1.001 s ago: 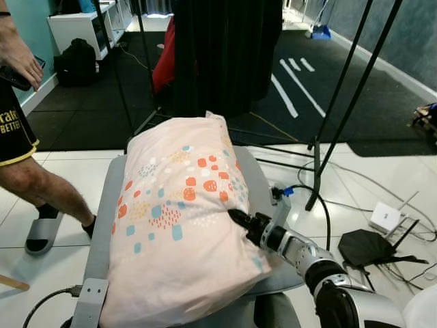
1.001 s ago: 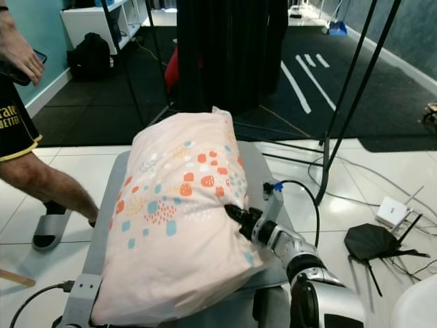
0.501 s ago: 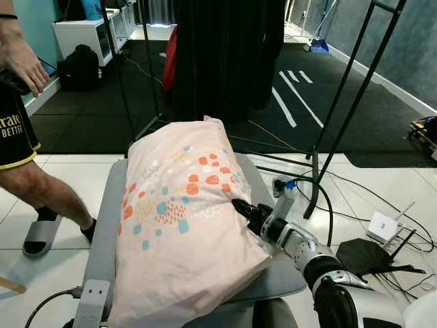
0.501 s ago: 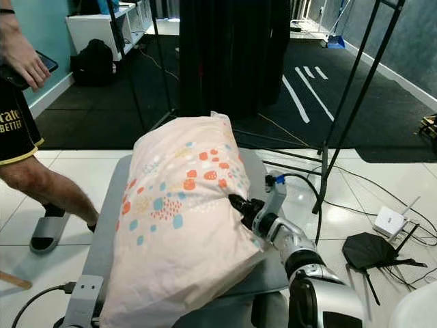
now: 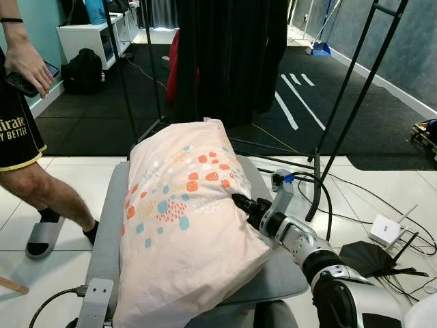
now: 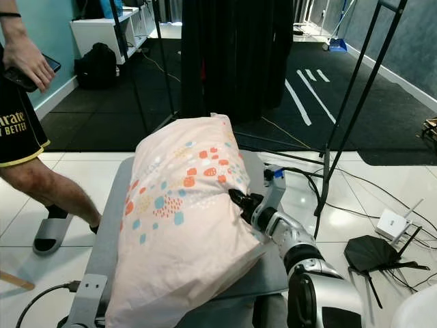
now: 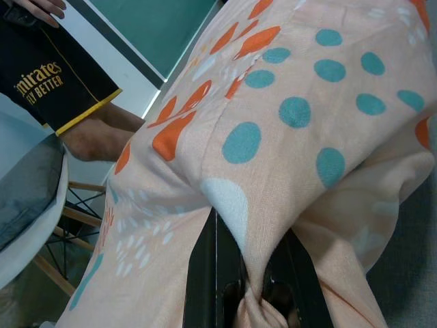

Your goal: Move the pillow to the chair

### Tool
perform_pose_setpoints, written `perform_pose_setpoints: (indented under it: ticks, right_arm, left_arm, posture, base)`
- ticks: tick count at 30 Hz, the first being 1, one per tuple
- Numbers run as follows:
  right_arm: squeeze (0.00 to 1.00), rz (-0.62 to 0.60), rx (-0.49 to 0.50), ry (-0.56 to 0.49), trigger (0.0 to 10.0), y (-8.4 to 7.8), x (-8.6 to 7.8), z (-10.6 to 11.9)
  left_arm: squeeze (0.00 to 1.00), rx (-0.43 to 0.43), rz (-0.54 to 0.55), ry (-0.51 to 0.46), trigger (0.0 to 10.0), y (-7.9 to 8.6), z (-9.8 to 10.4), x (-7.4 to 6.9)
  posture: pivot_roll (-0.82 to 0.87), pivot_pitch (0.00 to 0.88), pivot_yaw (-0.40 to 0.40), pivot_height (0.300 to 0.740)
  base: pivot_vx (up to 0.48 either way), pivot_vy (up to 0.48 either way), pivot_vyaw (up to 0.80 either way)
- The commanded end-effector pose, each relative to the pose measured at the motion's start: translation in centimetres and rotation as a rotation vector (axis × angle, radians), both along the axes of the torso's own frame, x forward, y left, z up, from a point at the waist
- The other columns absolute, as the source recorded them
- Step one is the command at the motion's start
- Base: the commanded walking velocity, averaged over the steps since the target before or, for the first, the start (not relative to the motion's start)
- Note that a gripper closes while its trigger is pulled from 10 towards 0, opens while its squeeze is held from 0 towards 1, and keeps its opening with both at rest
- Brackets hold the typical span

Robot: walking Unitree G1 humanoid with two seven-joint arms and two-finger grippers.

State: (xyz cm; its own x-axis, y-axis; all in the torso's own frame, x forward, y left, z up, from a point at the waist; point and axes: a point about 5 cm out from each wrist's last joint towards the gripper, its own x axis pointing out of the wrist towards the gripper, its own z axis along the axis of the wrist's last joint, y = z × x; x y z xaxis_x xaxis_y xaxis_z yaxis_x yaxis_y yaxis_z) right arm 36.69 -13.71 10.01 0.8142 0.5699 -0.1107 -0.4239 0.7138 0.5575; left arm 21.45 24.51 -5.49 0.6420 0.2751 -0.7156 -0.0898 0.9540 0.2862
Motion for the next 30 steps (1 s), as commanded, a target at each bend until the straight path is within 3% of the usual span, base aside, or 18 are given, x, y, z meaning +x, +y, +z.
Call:
perform_pose_setpoints:
  ticks: [1, 30]
  right_arm:
    - [0.0, -0.027, 0.015, -0.063, 0.0, -0.26, 0.67, 1.35]
    - [0.0, -0.033, 0.027, -0.074, 0.0, -0.5, 0.93, 1.89]
  left_arm:
    - [0.0, -0.019, -0.031, -0.045, 10.0, -0.98, 0.61, 1.37]
    - [0.0, -0.035, -0.033, -0.046, 10.0, -1.39, 0.66, 1.64]
  posture:
    - [0.0, 0.0, -0.059, 0.558]
    - [-0.03, 0.01, -0.072, 0.631]
  base:
    - [0.0, 0.0, 0.0]
    - [0.0, 0.0, 0.0]
